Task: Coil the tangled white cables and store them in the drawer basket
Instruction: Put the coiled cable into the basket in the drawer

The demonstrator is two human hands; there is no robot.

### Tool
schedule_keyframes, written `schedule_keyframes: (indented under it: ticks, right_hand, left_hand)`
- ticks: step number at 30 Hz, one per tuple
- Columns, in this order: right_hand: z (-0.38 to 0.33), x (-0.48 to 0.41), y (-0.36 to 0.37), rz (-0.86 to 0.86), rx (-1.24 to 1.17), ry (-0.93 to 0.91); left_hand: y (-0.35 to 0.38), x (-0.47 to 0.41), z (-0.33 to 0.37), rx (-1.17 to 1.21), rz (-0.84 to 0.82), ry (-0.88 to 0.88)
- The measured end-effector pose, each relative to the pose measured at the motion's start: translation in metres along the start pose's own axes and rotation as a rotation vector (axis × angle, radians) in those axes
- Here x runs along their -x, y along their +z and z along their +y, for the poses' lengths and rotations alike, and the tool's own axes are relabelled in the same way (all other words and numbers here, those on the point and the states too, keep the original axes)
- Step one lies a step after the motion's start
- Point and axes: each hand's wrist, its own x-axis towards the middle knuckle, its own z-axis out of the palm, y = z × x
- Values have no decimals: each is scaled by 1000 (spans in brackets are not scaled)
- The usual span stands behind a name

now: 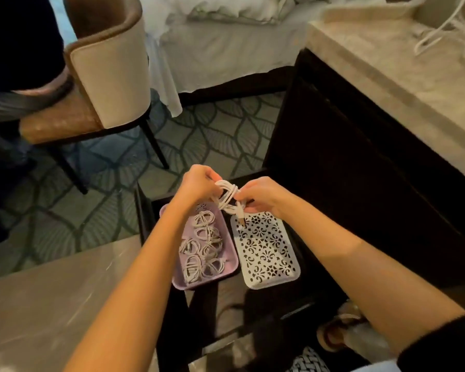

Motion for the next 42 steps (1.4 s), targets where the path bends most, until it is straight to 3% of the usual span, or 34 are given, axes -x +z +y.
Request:
schedule_keyframes:
  ticks: [9, 16, 21, 24, 27, 32, 34, 36, 39, 42]
  right_hand:
    - [37, -72, 71, -60, -21, 165]
    - [53, -115, 106, 6, -77, 227]
    - [66, -133, 114, -39, -283, 229]
    - [73, -141, 113, 26, -392, 249]
    - [78, -144, 112, 100, -340, 268]
    - [80, -138, 115, -80, -229, 214]
    - [82, -141, 117, -65, -228, 162]
    - [84, -144, 117, -22, -208, 131]
    - [82, -146, 116, -37, -126, 101]
    - [79, -149, 121, -138, -61, 90]
  left_hand:
    - [8, -36, -87, -29, 167, -209]
    - [20, -62, -129, 182, 321, -468]
    - [38, -76, -148, 467, 442, -643]
    - [45, -80, -154, 741, 437, -713]
    - [48, -74, -145, 988, 414, -736]
    - [58, -64, -150, 1184, 235, -727]
    - [59, -60, -152, 1179, 138, -733]
    - [58, -55, -153, 1017, 57, -771]
    - [59, -51, -157, 827, 55, -736]
    - [62, -49, -153, 928, 86, -720]
